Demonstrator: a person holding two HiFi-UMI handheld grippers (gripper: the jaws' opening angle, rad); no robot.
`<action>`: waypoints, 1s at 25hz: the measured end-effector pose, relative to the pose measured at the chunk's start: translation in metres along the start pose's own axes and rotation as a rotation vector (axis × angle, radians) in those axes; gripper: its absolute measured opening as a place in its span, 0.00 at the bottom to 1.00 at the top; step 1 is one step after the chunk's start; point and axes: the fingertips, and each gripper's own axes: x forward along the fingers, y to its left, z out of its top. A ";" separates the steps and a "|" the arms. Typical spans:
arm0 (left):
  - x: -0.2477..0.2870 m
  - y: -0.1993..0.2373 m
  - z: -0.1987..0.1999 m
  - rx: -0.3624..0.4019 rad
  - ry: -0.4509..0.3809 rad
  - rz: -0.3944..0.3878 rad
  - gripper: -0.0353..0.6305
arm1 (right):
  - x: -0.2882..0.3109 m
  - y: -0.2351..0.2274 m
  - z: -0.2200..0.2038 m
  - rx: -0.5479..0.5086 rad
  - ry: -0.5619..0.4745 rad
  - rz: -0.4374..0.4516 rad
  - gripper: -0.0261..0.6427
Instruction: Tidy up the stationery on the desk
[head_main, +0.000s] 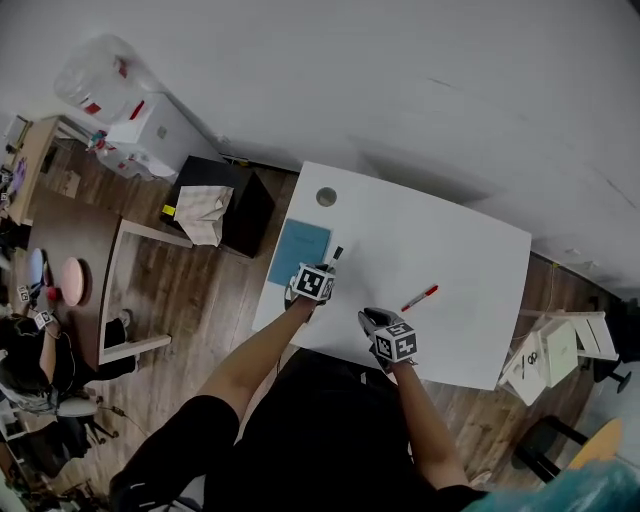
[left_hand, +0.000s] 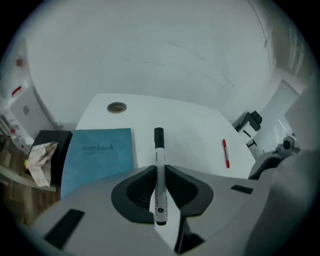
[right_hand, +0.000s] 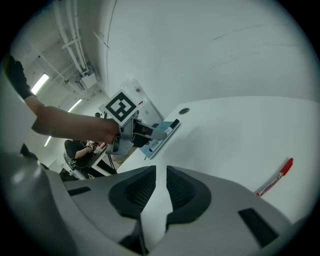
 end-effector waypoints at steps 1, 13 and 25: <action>0.003 0.004 0.004 -0.034 -0.006 -0.004 0.16 | 0.002 -0.002 0.004 -0.003 0.012 -0.014 0.16; 0.038 0.024 -0.006 -0.200 0.059 0.026 0.16 | 0.024 -0.004 0.046 0.021 -0.008 -0.048 0.16; 0.044 0.024 -0.007 -0.252 0.060 0.085 0.16 | -0.001 -0.035 0.019 0.017 0.037 -0.003 0.16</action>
